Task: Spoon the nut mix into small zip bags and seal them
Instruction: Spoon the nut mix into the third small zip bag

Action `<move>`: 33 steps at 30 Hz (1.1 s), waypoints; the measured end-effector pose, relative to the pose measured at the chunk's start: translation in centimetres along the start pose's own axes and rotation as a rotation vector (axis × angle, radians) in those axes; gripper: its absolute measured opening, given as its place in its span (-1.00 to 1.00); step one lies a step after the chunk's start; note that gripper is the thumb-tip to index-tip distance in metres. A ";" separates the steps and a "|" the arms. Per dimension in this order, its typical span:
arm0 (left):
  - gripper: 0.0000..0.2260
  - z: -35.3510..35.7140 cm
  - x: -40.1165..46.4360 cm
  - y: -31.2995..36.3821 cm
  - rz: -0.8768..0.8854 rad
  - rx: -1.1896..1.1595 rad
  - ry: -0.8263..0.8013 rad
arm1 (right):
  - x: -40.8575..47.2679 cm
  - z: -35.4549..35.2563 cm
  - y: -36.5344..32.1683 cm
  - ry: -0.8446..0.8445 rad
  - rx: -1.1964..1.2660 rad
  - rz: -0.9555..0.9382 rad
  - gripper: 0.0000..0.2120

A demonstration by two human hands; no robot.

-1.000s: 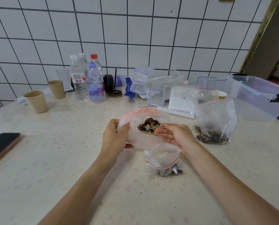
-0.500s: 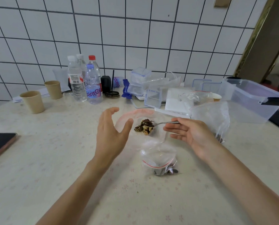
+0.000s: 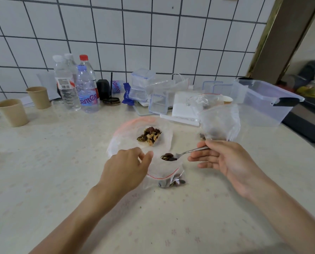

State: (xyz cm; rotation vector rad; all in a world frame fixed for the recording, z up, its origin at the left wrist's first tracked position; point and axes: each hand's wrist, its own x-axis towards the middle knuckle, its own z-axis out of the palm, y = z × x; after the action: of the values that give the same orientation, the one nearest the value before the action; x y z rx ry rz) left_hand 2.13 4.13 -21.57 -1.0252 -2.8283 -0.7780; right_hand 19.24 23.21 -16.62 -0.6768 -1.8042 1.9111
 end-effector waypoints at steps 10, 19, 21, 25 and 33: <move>-0.88 -0.5 0.0 0.3 0.260 -0.361 0.006 | -2.5 0.0 1.2 -0.218 -0.436 -0.395 -0.78; -0.87 -0.6 0.1 0.1 0.214 -0.358 0.040 | -2.9 -0.2 1.9 -0.258 -0.612 -0.597 -0.80; -0.88 -0.7 0.2 -0.1 0.208 -0.360 0.039 | -2.1 0.0 1.8 -0.175 -0.385 -0.509 -0.81; -0.86 -1.1 0.7 -0.6 0.194 -0.445 0.095 | -0.3 0.7 1.4 -0.038 0.011 -0.306 -0.76; -0.90 -2.3 1.9 -1.3 0.158 -0.455 0.449 | 3.6 3.6 0.3 0.031 0.133 -0.131 -0.77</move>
State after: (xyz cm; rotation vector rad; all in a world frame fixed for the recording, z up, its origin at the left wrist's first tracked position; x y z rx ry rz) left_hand -0.41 3.31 -19.77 -0.9462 -2.2134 -1.4595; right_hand 14.21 22.56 -17.04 -0.5273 -1.6438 1.9023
